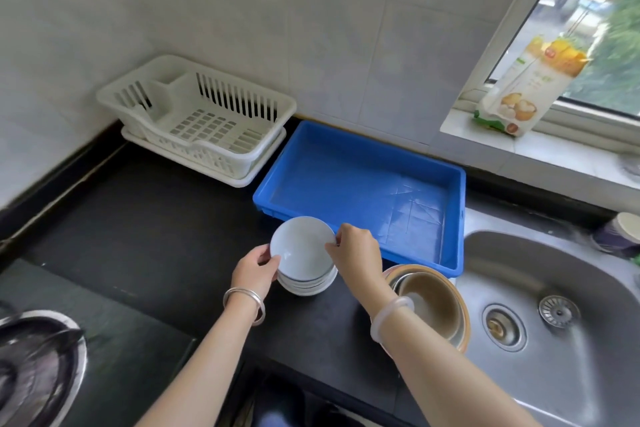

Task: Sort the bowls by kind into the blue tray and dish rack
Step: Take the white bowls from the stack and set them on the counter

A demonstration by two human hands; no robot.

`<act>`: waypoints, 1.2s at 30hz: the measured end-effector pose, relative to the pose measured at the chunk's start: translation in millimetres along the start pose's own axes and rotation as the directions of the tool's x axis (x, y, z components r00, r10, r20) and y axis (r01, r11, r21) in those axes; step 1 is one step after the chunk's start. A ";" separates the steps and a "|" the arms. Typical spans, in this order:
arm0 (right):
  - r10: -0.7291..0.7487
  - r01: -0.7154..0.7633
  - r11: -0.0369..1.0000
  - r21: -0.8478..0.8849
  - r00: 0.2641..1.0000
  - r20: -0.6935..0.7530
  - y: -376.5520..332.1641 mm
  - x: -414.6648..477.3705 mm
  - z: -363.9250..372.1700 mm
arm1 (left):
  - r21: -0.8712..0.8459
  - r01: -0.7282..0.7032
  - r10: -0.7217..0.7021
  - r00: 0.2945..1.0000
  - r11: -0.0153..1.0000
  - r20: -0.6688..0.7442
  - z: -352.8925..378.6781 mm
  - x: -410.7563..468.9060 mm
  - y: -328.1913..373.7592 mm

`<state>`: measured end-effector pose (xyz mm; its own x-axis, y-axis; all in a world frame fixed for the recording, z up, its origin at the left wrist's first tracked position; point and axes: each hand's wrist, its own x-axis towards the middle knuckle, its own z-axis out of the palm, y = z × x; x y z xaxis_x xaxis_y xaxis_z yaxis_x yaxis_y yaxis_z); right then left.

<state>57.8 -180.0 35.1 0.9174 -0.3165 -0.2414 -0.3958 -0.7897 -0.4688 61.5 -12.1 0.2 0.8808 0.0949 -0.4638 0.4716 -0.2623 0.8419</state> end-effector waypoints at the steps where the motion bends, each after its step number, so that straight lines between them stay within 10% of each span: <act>1: -0.011 0.012 0.999 -0.040 1.000 0.005 -1.5 0.5 -0.5 | -0.011 0.003 -0.003 1.000 1.000 0.004 -0.2 0.7 -1.1; 10: 0.073 -0.074 0.994 0.078 0.997 0.013 0.9 3.1 -12.2 | -0.176 0.047 -0.055 0.998 0.983 -0.040 0.8 2.8 -4.2; 26: 0.126 -0.099 0.958 0.268 0.989 -0.084 33.9 -7.7 -53.3 | 0.227 0.007 0.044 0.975 0.974 -0.218 15.6 1.0 18.3; 36: 0.023 0.003 0.957 0.291 0.996 -0.086 22.2 -3.4 -79.1 | 0.006 -0.006 0.008 0.947 1.000 -0.322 -5.7 -9.6 32.0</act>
<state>49.2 -238.1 92.7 0.9084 -0.3782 -0.1781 -0.3879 -0.6037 -0.6965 68.4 -15.9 33.2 0.8509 0.3970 -0.3440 0.4660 -0.2682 0.8432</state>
